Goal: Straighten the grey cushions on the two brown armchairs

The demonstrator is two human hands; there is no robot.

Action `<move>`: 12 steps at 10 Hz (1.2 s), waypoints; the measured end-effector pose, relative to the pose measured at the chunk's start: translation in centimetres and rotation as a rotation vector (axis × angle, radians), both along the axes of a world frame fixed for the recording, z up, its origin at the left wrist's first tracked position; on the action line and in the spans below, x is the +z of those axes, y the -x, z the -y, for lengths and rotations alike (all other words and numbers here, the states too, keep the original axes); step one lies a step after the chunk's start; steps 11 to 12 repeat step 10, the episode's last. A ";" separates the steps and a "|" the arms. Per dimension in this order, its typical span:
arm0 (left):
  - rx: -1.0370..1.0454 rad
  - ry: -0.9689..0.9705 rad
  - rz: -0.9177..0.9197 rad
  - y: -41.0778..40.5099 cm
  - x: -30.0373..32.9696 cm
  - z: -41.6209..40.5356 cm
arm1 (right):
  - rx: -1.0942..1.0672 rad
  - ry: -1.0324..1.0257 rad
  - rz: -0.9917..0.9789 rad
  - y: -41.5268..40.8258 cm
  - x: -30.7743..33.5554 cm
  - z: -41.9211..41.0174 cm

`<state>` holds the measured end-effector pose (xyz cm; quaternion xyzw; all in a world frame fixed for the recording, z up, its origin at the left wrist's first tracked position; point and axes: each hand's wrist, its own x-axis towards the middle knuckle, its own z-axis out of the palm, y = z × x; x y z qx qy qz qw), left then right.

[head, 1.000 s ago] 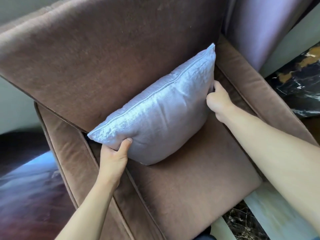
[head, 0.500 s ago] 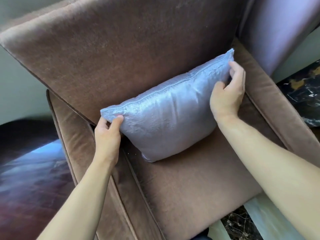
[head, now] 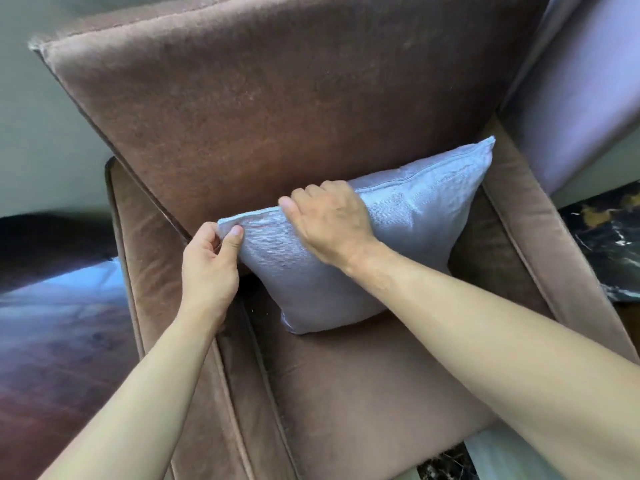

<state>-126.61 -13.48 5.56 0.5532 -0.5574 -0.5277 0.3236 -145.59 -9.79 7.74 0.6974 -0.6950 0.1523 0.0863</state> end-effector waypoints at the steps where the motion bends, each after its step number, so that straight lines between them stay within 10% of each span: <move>1: 0.054 0.012 0.039 0.2 -0.7 0.2 | -0.062 -0.141 -0.108 9.4 1.4 -2.2; 3: 0.095 0.004 0.048 0.6 -0.7 -0.3 | -0.413 -0.388 -0.179 22.4 2.2 -7.5; 5: 0.044 0.061 0.108 0.7 0.5 -0.6 | -0.723 -0.235 0.321 22.4 1.5 -6.7; 7: 0.062 0.137 0.302 0.4 1.0 -1.1 | -0.982 -0.186 0.287 20.2 2.6 -4.7; 12: 0.106 -0.080 0.316 -0.4 0.4 -2.8 | -1.064 0.055 0.622 18.8 1.1 -6.4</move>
